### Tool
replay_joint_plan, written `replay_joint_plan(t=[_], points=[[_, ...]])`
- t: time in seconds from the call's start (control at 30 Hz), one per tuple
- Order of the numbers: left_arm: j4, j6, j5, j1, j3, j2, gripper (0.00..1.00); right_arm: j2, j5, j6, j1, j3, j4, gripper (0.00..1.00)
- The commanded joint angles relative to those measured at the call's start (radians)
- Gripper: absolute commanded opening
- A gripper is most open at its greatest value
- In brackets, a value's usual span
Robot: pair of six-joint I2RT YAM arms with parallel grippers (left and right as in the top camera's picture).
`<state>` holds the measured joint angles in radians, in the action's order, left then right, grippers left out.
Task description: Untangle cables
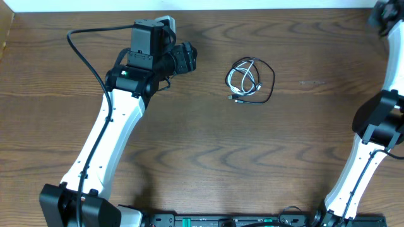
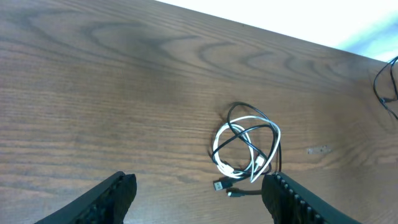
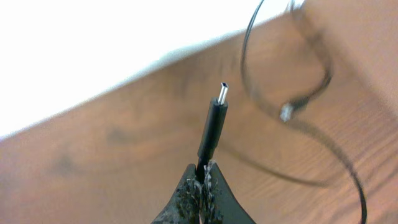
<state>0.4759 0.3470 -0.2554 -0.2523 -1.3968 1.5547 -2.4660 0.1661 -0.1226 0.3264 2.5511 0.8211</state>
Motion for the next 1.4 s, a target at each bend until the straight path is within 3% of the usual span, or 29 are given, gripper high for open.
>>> replay_joint_plan(t=[0.0, 0.23, 0.37, 0.8, 0.83, 0.87, 0.9, 1.1, 1.37], points=[[-0.008, 0.002, 0.014, -0.002, -0.011, 0.010, 0.70, 0.009, 0.015, -0.114, 0.029, 0.072, -0.047, 0.01], [-0.007, 0.002, 0.013, -0.002, -0.011, 0.010, 0.70, -0.020, 0.016, -0.282, 0.097, 0.032, -0.210, 0.01], [-0.007, 0.002, 0.013, -0.002, -0.011, 0.010, 0.70, -0.064, 0.035, -0.290, 0.122, 0.032, -0.256, 0.01], [-0.007, 0.002, 0.006, -0.002, -0.011, 0.010, 0.70, -0.188, 0.059, -0.288, 0.230, 0.032, -0.107, 0.03], [-0.007, 0.002, 0.002, -0.002, -0.011, 0.010, 0.70, -0.188, 0.043, -0.279, 0.244, 0.032, -0.108, 0.17], [-0.007, 0.002, 0.002, -0.002, -0.011, 0.010, 0.70, -0.187, -0.023, -0.256, 0.266, 0.033, -0.134, 0.73], [-0.007, 0.002, 0.002, -0.002, -0.011, 0.010, 0.70, -0.183, -0.074, -0.254, 0.277, 0.033, -0.143, 0.99], [-0.007, 0.002, 0.002, -0.002, -0.011, 0.010, 0.70, -0.141, -0.283, -0.248, 0.301, 0.033, -0.143, 0.99], [-0.007, 0.002, 0.002, -0.002, -0.011, 0.010, 0.70, -0.026, -0.437, -0.085, 0.239, 0.033, -0.012, 0.99]])
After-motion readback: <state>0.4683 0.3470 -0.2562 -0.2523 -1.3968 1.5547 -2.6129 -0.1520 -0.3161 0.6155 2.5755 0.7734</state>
